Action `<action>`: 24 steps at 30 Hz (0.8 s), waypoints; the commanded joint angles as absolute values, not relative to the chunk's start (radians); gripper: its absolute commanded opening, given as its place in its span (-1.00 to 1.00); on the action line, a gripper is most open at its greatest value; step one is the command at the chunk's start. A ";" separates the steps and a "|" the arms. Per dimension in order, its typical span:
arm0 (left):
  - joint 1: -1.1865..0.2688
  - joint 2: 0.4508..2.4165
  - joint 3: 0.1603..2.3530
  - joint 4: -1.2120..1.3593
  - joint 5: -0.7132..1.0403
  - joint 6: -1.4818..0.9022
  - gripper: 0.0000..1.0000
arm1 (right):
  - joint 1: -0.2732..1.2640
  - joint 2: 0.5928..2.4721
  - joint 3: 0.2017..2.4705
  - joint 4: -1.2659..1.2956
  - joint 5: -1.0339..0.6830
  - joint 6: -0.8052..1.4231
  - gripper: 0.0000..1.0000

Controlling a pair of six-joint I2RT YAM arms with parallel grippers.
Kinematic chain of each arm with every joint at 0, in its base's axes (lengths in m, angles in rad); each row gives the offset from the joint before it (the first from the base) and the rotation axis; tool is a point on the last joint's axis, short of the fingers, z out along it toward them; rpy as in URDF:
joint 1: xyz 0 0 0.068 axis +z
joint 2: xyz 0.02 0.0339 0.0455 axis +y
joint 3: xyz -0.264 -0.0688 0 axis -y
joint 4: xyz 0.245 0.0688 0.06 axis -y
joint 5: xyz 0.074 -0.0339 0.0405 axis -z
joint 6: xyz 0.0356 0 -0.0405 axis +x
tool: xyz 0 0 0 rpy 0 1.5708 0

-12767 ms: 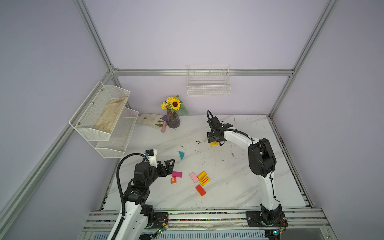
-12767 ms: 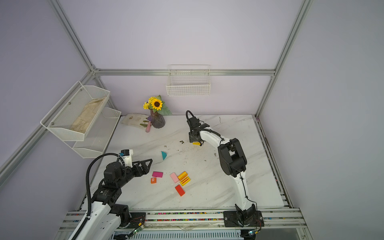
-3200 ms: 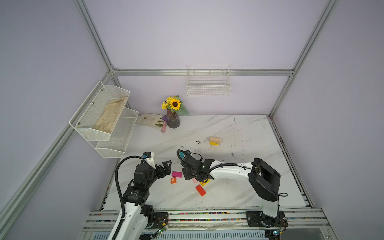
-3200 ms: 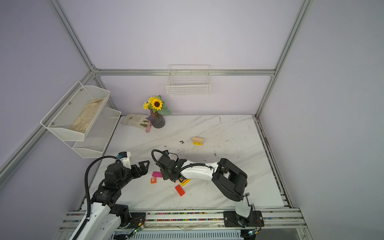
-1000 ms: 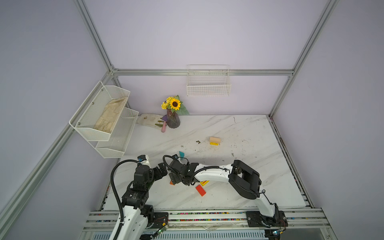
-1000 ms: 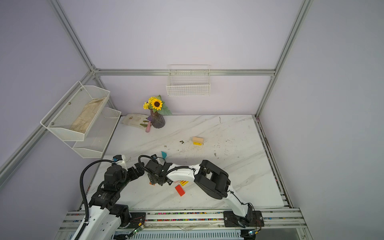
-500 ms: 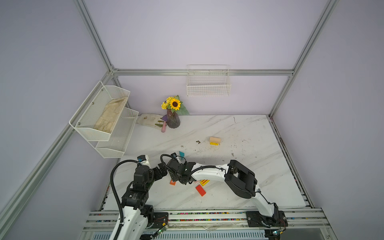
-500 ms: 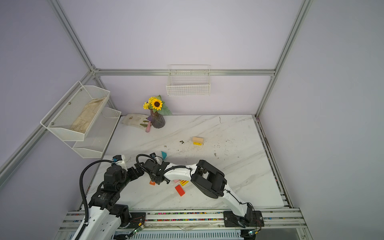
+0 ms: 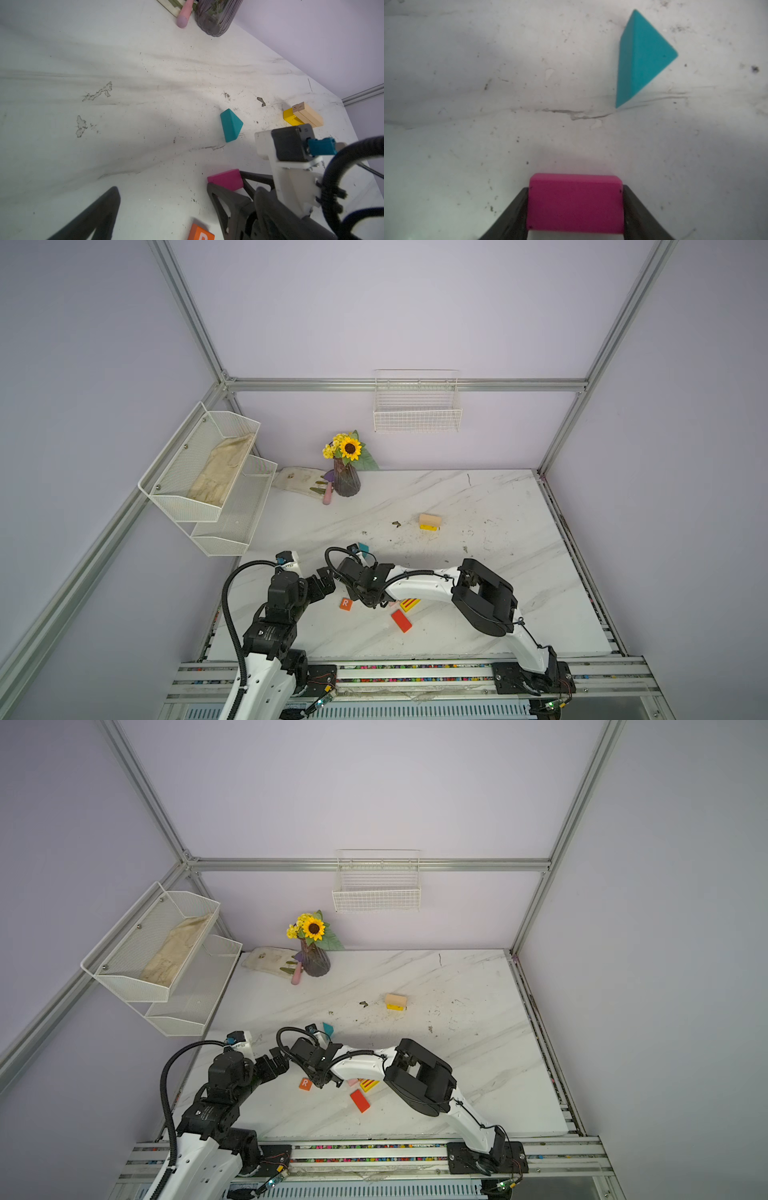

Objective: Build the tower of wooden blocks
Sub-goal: 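Carry the magenta block with the right gripper over the wood stack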

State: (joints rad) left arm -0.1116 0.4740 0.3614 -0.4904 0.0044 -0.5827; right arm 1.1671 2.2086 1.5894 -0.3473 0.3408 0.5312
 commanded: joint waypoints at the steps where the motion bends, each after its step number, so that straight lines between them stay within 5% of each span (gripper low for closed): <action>1: -0.108 0.465 0.370 -0.490 0.060 -0.632 0.99 | 1.098 2.133 1.506 -0.430 0.375 0.542 0.02; 14: -0.109 0.472 0.341 -0.416 0.149 -0.610 0.99 | 0.877 1.863 1.431 -0.423 0.411 0.525 -0.19; 24: -0.109 0.462 0.339 -0.411 0.155 -0.607 0.99 | 0.702 1.869 1.509 -0.481 0.357 0.537 -0.28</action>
